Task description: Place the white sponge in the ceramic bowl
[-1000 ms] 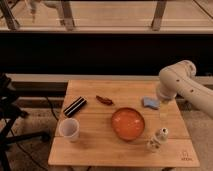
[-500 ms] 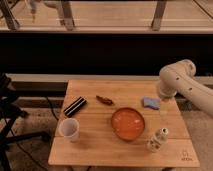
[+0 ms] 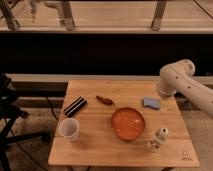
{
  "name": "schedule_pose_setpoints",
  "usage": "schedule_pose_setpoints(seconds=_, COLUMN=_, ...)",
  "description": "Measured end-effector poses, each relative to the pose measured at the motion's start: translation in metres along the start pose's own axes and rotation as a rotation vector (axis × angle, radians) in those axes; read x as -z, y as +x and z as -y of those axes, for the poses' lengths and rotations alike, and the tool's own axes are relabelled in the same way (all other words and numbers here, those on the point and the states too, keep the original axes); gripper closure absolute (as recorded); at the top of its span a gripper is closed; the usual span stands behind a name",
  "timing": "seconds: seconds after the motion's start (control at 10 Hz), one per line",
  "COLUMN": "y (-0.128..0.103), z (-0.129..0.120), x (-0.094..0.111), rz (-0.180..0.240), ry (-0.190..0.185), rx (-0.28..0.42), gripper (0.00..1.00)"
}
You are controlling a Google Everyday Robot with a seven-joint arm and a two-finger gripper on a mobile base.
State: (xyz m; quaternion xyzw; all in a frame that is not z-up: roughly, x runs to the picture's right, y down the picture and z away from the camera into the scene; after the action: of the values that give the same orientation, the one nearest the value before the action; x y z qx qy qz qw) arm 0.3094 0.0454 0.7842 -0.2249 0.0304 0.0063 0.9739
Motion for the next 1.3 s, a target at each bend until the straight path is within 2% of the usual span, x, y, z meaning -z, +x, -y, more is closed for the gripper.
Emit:
schedule_pose_setpoints(seconds=0.8, y=0.003, z=0.016, x=-0.028, rz=0.011, ry=-0.006, rx=0.031, gripper=0.00)
schedule_pose_setpoints(seconds=1.3, y=0.003, z=0.024, x=-0.051, rz=0.026, ry=-0.030, rx=0.051, gripper=0.00)
